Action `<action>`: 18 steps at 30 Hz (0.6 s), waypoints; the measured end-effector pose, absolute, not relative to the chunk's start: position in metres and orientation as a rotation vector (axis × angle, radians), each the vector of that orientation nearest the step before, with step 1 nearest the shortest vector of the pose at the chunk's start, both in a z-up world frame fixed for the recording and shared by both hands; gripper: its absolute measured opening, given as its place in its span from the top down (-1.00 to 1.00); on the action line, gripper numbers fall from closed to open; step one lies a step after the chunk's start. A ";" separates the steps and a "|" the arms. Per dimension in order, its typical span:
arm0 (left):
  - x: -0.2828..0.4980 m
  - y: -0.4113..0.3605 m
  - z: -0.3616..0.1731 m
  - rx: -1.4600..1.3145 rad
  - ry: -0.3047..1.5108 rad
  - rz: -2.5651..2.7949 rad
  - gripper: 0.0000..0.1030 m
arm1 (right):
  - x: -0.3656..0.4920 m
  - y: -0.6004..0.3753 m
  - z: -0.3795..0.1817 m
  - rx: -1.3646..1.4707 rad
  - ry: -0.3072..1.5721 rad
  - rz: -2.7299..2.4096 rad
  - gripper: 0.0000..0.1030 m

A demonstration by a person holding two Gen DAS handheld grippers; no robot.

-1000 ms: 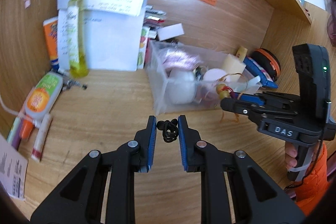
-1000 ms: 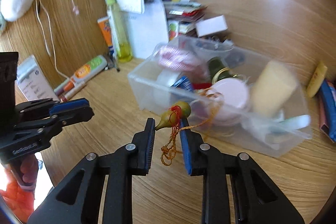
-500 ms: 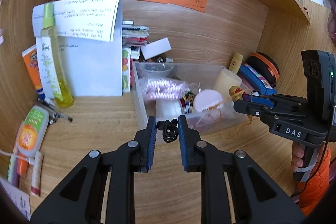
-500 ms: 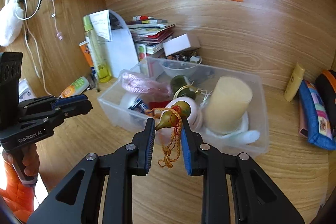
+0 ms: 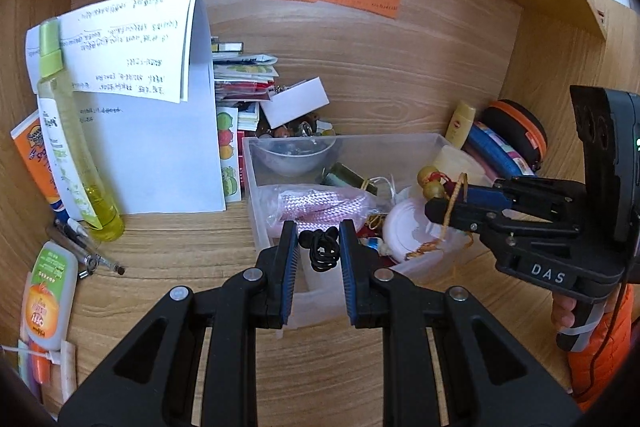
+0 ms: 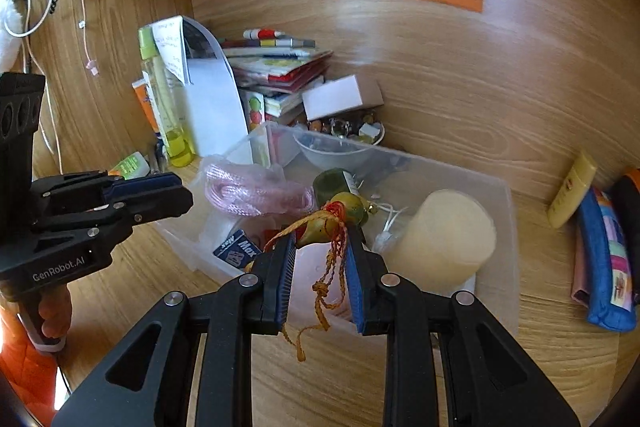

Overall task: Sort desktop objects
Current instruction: 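Carry the hair tie with the left gripper while right carries the gourd pendant toward the box, then lower the hair tie into the box and open the left gripper while right releases the gourd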

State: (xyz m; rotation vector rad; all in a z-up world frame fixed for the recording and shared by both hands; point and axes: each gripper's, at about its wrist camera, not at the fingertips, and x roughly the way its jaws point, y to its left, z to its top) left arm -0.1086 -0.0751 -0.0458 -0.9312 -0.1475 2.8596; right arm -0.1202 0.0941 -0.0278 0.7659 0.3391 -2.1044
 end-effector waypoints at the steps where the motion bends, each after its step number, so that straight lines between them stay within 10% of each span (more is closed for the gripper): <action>1: -0.110 -0.075 -0.047 -0.937 -0.146 2.860 0.62 | -0.122 0.093 -0.031 0.777 0.345 -2.103 0.58; 18: -0.104 -0.065 -0.049 -0.960 -0.106 2.863 0.26 | -0.121 0.095 -0.038 0.843 0.378 -2.115 0.21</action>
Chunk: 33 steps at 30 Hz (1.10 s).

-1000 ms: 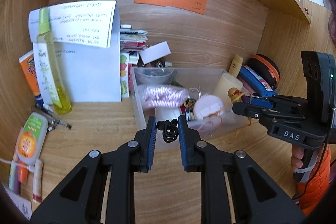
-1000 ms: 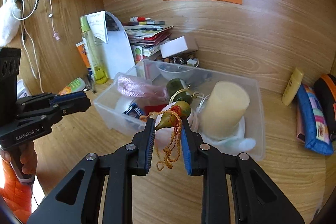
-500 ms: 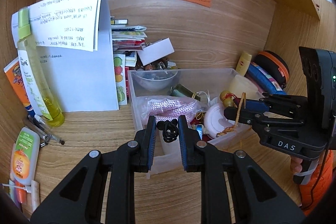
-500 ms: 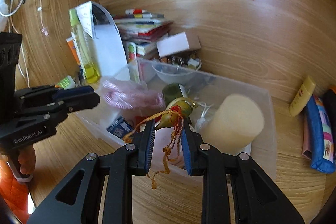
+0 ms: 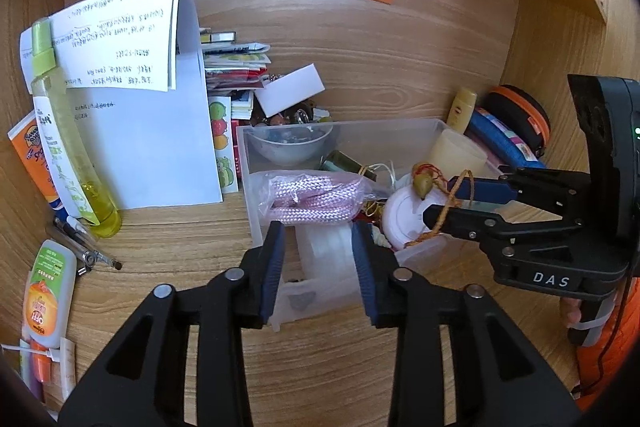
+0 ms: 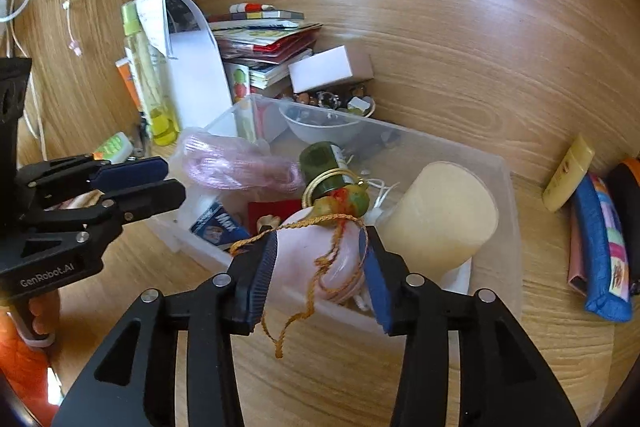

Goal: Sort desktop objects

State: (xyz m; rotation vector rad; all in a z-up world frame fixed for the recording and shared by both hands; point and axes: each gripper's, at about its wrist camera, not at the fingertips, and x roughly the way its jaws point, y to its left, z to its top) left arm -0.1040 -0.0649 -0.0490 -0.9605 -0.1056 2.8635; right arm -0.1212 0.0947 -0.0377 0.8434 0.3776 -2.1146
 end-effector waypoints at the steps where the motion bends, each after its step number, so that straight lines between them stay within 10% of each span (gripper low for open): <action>1: -0.102 -0.065 -0.048 -0.954 -0.106 2.868 0.18 | -0.120 0.097 -0.037 0.847 0.372 -2.113 0.18; 16: -0.069 -0.051 -0.031 -0.944 -0.075 2.916 -0.61 | -0.090 0.136 -0.026 0.855 0.305 -2.132 -0.39; 33: -0.012 -0.018 -0.008 -0.828 -0.022 3.171 -0.85 | -0.051 0.190 -0.001 0.766 0.250 -2.213 -0.59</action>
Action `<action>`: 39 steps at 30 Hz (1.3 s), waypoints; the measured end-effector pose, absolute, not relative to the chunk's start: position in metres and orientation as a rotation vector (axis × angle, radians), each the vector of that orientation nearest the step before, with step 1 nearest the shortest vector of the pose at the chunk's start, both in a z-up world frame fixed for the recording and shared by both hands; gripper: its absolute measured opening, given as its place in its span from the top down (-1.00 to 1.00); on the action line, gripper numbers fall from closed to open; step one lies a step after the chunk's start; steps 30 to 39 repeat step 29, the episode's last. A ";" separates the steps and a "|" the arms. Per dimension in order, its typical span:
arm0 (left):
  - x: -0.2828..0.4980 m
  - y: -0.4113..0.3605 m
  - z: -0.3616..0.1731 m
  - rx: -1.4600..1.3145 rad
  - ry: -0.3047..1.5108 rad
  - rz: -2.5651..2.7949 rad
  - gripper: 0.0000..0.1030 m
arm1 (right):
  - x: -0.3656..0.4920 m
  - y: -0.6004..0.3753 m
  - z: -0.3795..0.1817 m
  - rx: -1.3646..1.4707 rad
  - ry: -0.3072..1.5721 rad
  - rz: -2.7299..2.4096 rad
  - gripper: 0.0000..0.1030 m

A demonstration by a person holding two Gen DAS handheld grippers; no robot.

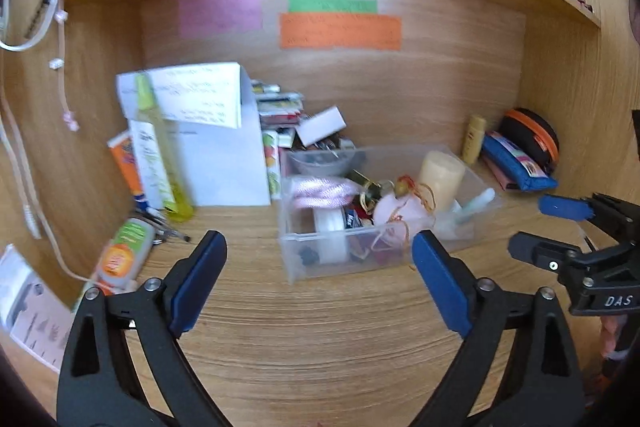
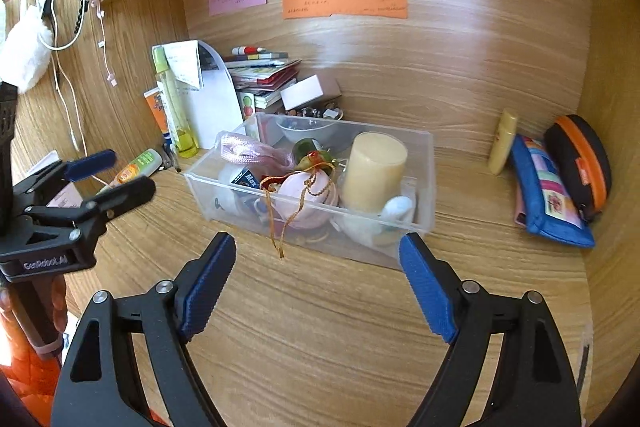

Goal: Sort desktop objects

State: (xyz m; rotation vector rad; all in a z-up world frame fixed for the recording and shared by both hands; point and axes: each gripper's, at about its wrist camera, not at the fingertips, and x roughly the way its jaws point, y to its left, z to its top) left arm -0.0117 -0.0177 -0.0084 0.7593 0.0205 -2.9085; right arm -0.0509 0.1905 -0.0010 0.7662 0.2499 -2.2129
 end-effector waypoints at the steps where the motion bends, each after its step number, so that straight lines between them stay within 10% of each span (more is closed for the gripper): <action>1: -0.009 -0.017 -0.007 0.745 0.024 -2.911 -0.85 | -0.048 0.194 0.000 0.762 0.241 -2.217 -0.59; 19: 0.014 0.017 -0.003 0.671 0.006 -2.994 -0.88 | -0.026 0.235 0.022 0.648 0.153 -2.315 -0.99; 39: 0.016 0.024 -0.003 0.614 -0.023 -3.011 -0.89 | -0.035 0.236 0.017 0.685 0.124 -2.313 -0.99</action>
